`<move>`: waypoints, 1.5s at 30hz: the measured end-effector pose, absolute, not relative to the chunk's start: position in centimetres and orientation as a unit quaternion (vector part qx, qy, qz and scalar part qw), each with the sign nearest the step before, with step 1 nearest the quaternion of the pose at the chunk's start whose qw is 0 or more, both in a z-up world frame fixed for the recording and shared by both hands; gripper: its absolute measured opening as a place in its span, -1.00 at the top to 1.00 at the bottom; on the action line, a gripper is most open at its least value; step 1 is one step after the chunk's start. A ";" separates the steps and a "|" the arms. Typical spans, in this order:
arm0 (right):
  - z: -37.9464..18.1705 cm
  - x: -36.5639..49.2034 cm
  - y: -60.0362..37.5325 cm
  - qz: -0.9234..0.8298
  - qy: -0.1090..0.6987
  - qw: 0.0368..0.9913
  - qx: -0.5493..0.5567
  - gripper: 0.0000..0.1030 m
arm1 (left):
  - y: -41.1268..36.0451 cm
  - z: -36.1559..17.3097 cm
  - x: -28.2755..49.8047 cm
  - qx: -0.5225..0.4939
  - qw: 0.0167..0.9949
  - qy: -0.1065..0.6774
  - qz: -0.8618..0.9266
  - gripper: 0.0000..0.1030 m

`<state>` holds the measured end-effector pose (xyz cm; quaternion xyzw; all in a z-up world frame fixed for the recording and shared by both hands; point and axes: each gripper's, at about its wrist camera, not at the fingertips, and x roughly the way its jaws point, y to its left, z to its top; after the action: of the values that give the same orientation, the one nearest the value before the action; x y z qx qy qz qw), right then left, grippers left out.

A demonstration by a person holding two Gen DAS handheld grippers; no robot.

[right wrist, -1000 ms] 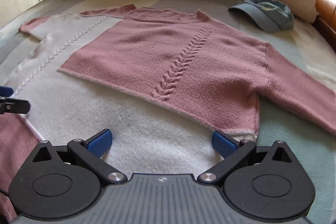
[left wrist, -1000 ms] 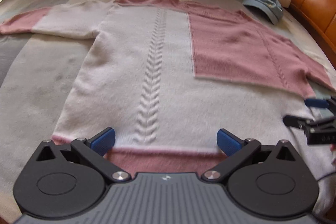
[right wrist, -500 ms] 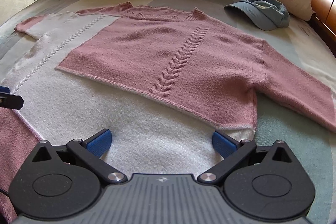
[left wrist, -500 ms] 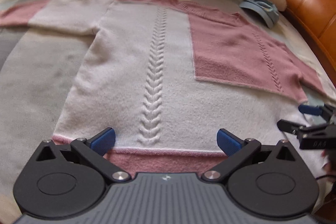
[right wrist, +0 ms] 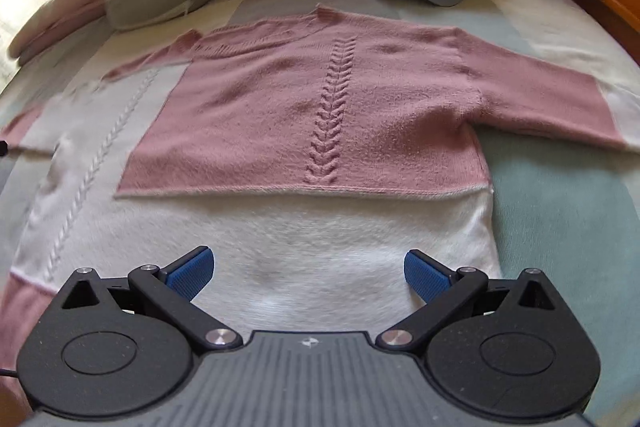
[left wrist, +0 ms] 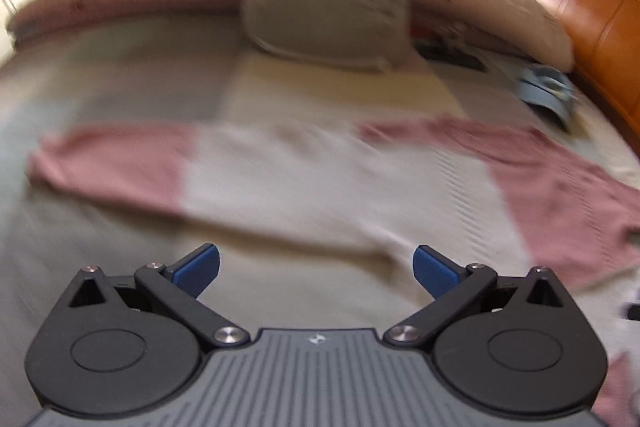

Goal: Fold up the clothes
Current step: 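Move the open left gripper to the pink ribbed sleeve cuff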

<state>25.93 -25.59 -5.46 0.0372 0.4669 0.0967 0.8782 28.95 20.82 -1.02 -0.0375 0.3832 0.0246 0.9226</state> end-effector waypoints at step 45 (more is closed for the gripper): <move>-1.7 22.8 -15.1 0.003 0.445 0.892 -0.075 -1.00 | 46.5 -7.0 39.5 -0.226 0.904 0.329 0.151 -0.99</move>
<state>22.76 -15.10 -1.72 -0.0751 0.4452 0.0032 0.8923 39.51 46.53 -6.97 -0.2265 0.3287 0.1505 0.9044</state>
